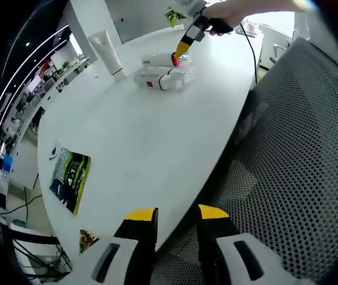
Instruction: Arrange the skincare products in the storage area until every visible bottle or jar stands upright without overlapping.
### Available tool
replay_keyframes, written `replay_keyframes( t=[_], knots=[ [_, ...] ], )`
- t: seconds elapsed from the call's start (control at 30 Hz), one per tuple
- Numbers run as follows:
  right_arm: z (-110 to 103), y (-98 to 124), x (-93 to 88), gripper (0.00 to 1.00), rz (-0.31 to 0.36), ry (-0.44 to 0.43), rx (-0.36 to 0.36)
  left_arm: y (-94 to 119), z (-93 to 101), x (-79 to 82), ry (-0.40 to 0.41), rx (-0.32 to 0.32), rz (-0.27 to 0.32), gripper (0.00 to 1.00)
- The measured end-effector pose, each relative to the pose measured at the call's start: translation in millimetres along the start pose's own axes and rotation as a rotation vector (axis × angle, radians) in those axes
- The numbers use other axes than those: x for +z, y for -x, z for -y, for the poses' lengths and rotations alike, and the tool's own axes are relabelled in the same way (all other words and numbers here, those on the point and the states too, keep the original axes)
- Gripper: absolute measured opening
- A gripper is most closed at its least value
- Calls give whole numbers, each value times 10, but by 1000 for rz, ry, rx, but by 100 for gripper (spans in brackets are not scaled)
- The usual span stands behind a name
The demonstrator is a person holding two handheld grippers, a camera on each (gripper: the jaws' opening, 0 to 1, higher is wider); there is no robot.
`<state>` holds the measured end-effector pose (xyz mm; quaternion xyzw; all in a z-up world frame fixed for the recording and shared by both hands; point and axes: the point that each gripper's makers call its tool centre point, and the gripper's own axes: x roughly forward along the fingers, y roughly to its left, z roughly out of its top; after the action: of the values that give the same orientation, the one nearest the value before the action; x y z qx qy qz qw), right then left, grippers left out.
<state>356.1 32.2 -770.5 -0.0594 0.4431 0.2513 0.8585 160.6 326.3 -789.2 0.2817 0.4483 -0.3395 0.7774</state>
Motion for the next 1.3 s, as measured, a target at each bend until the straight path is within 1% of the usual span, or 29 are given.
replay_keyframes(
  t=[0.03,0.07,0.13,0.2,0.3,0.33,0.37,0.4,0.43,0.5,0.53,0.63,0.8,0.83,0.87,0.93,0.97,1.07,1.13,1.3],
  knots=[
    [25,-4,-21,54,-16,16,-30,-1,0,-2,1,0,-1,26],
    [37,-1,-29,52,-22,23,-42,-4,-2,-6,1,0,-3,26],
    [37,8,-9,50,-6,41,-72,-7,-7,-13,1,2,-6,26],
    [14,28,-17,46,-3,55,-80,-7,-11,-10,3,3,-5,26],
    [56,37,-20,39,4,71,-103,-6,-13,-7,2,5,-3,26],
    [33,33,-19,39,14,48,-93,-4,-12,-3,2,5,-2,26],
    [16,24,-21,39,23,44,-86,-4,-10,-3,1,5,-2,26],
    [18,17,-32,38,24,47,-92,-3,-8,-7,0,5,-5,26],
    [41,15,-45,38,28,62,-116,-3,-7,-7,-1,5,-5,26],
    [56,-11,-51,36,41,36,-117,-5,-6,-8,-2,5,-6,26],
    [59,-19,-62,36,46,37,-127,-6,-7,-11,-1,5,-8,26],
    [87,-71,-126,33,34,70,-148,-13,-7,-20,-1,4,-11,26],
    [114,-126,-264,31,24,71,-168,-21,-6,-31,0,3,-15,26],
    [141,-142,-311,31,12,63,-170,-22,-6,-31,-1,3,-15,26],
    [149,-142,-264,30,54,25,-168,-23,-6,-32,-2,3,-15,26],
    [141,-137,-305,29,46,-9,-151,-24,-2,-36,-3,1,-17,26],
    [134,-117,-288,28,64,-20,-148,-25,-1,-39,-3,1,-18,26],
    [134,-105,-284,28,79,-61,-134,-21,2,-36,-2,0,-17,26],
    [171,-102,-291,28,83,-62,-141,-21,2,-39,-3,0,-18,26],
    [203,-91,-275,27,98,-105,-142,-22,9,-42,-4,-2,-22,26]
  ],
)
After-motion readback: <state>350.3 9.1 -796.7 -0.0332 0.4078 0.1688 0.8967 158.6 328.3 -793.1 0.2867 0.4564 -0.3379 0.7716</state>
